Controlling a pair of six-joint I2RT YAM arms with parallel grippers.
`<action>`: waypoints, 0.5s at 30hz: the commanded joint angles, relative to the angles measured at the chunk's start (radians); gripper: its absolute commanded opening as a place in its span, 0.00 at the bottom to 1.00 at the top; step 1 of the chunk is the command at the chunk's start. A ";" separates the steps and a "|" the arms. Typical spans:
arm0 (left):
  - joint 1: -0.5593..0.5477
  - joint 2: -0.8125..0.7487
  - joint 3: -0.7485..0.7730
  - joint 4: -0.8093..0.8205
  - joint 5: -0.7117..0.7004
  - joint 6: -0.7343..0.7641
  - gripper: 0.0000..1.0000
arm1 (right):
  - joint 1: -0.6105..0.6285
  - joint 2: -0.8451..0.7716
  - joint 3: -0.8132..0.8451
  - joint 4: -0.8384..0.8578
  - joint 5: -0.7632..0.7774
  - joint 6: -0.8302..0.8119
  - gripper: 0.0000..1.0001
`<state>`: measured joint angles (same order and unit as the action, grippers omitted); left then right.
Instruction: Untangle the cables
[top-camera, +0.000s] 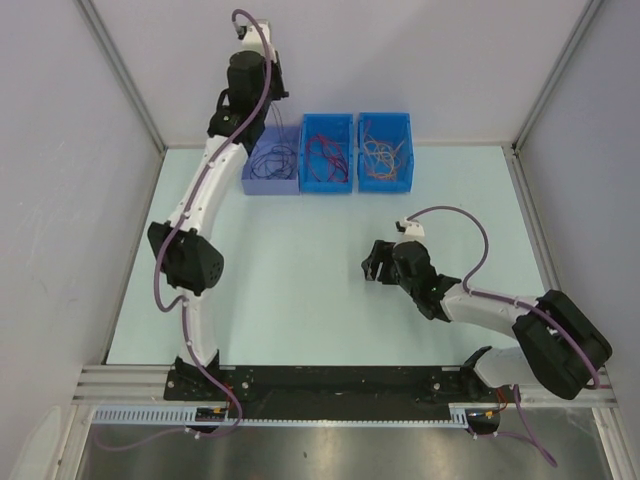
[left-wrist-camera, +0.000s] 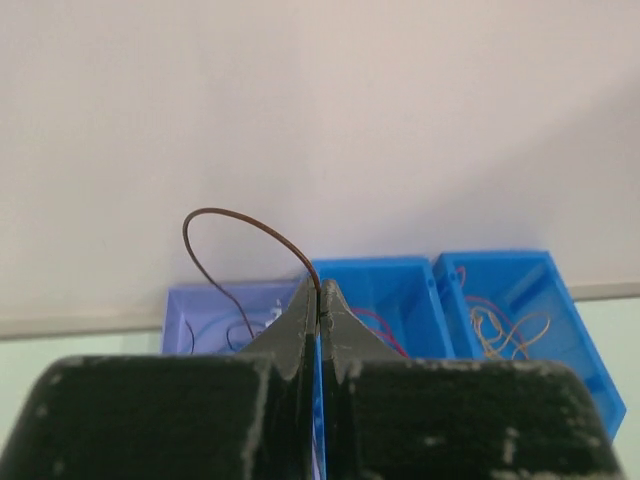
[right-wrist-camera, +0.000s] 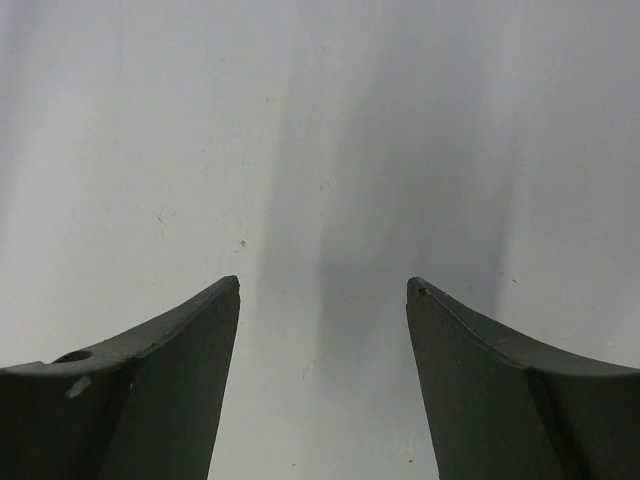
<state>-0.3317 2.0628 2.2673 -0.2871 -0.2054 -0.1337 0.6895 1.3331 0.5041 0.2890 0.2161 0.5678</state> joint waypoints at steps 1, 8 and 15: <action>-0.003 -0.073 0.078 0.144 0.015 0.074 0.00 | -0.004 -0.041 0.001 0.004 0.012 0.000 0.72; 0.002 -0.030 0.158 0.183 0.012 0.103 0.00 | -0.001 -0.069 -0.001 -0.013 0.011 0.007 0.72; 0.011 -0.026 0.032 0.209 0.000 0.102 0.01 | -0.001 -0.069 0.001 -0.010 0.011 0.007 0.72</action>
<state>-0.3302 2.0541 2.3562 -0.1165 -0.1993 -0.0513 0.6895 1.2869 0.5041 0.2661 0.2157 0.5690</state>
